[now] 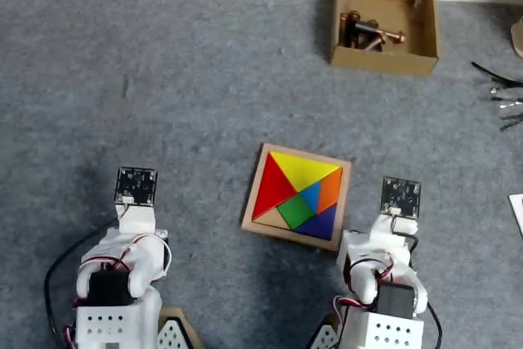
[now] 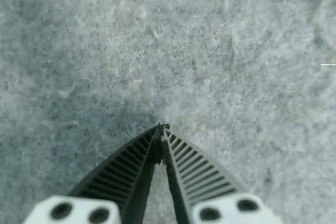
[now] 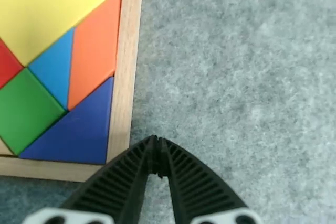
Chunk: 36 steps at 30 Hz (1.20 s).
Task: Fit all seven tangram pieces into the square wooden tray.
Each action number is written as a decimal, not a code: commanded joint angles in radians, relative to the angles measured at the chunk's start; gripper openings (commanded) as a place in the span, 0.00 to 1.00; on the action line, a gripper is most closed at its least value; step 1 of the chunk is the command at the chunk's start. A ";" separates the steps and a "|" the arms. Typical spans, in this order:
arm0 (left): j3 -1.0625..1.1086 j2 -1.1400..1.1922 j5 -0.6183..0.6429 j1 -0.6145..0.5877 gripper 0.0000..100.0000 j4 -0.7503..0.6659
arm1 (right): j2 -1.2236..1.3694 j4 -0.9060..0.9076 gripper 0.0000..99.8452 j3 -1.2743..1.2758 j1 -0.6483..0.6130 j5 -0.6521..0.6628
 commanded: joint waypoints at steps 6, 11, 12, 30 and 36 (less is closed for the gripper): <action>0.019 -0.016 0.006 -0.004 0.01 0.005 | -0.012 0.005 0.01 0.110 0.007 -0.009; 0.019 -0.016 0.006 -0.004 0.01 0.005 | -0.012 0.005 0.01 0.110 0.007 -0.009; 0.019 -0.016 0.006 -0.004 0.01 0.005 | -0.012 0.005 0.01 0.110 0.007 -0.009; 0.019 -0.016 0.006 -0.004 0.01 0.005 | -0.012 0.005 0.01 0.110 -0.154 -0.009; 0.019 -0.016 0.006 -0.004 0.01 0.005 | -0.012 0.005 0.01 0.108 -0.096 -0.009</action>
